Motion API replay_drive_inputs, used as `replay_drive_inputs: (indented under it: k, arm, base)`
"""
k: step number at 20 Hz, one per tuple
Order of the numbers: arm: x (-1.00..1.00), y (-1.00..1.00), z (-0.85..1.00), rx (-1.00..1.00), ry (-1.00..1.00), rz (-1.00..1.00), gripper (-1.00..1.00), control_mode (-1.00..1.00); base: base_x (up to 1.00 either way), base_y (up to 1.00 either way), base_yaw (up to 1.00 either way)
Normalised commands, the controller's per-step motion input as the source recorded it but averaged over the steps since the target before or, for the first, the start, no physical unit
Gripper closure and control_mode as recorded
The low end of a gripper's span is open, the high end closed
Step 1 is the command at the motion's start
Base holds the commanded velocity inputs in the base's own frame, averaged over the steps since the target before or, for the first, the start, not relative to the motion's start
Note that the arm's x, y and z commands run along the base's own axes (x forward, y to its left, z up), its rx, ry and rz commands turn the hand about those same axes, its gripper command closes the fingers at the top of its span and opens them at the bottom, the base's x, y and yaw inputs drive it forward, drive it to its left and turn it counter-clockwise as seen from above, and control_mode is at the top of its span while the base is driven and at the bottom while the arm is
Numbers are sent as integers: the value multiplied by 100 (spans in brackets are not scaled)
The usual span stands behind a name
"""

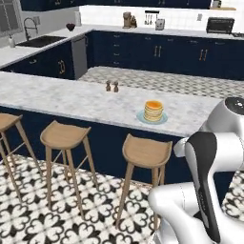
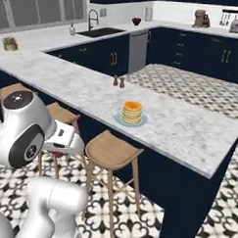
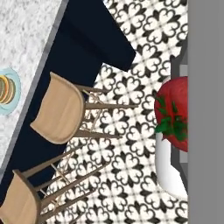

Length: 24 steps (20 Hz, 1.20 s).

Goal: Take the strawberry from the fridge and place it on top of the pancake, located on the dining counter.

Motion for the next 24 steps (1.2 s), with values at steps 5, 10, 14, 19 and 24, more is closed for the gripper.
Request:
replay_drive_inputs:
  k: [5, 10, 14, 19, 24]
  arm:
    - [0, 0, 0, 0, 0, 0, 100, 100]
    - [0, 0, 0, 0, 0, 0, 100, 100]
    - [0, 0, 0, 0, 0, 0, 100, 100]
    - [0, 0, 0, 0, 0, 0, 100, 100]
    - [0, 0, 0, 0, 0, 0, 100, 100]
  base:
    - [49, 73, -67]
    - [47, 83, -62]
    - [35, 66, -22]
    - [68, 50, -15]
    - [71, -1, -21]
